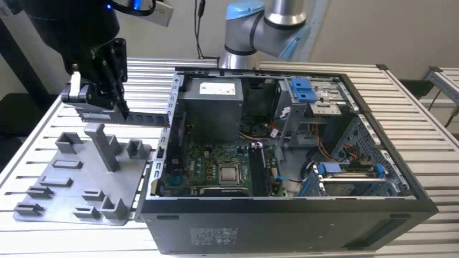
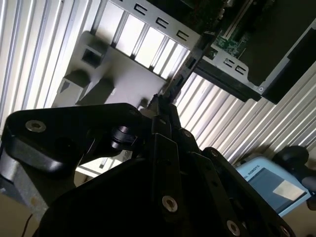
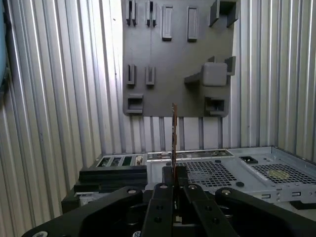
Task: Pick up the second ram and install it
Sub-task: 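Pick up the second ram and move it above second insertion slot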
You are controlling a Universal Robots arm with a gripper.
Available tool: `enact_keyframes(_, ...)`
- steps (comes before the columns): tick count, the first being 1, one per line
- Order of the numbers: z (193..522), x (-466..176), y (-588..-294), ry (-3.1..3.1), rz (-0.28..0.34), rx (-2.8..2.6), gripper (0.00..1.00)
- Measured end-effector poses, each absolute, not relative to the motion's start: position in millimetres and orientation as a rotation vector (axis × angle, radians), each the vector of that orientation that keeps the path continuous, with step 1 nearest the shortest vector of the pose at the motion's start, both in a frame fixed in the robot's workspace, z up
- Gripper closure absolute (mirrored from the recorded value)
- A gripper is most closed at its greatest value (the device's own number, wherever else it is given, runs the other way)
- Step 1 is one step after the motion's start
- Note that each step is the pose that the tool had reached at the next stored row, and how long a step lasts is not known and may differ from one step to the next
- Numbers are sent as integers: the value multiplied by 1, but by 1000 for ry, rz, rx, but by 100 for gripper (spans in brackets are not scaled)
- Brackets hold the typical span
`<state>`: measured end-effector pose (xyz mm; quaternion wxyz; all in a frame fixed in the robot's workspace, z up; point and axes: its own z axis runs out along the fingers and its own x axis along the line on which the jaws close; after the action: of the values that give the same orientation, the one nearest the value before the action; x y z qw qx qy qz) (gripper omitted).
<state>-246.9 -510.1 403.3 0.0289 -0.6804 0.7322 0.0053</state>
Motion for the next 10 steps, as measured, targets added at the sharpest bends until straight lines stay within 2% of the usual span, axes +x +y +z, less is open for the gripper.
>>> enact_keyframes(10,403,-220,-510,2260,19,-2100,86)
